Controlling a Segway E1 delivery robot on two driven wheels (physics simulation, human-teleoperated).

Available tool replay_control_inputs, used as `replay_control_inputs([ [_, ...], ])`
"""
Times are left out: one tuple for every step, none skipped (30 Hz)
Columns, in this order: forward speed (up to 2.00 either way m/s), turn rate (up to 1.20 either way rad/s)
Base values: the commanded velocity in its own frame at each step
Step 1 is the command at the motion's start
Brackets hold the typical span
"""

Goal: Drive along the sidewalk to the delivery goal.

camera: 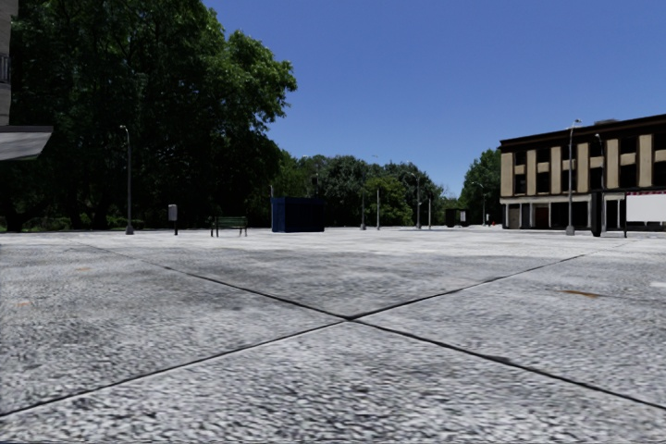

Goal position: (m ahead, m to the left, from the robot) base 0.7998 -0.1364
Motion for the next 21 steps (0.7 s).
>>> replay_control_inputs([
  [0.78,0.0],
  [0.72,0.04],
  [0.66,0.06],
  [0.66,0.06],
  [0.6,0.06],
  [0.57,0.07],
  [0.53,0.07],
  [0.53,0.07],
  [0.49,0.07],
  [0.41,0.07],
  [0.35,0.07],
  [0.35,0.07],
  [0.28,0.02],
  [0.21,0.0],
  [0.21,0.0],
  [0.17,0.0],
  [0.15,0.0],
  [0.11,0.0],
  [0.11,0.0],
  [0.09,0.0],
  [0.01,0.0],
])
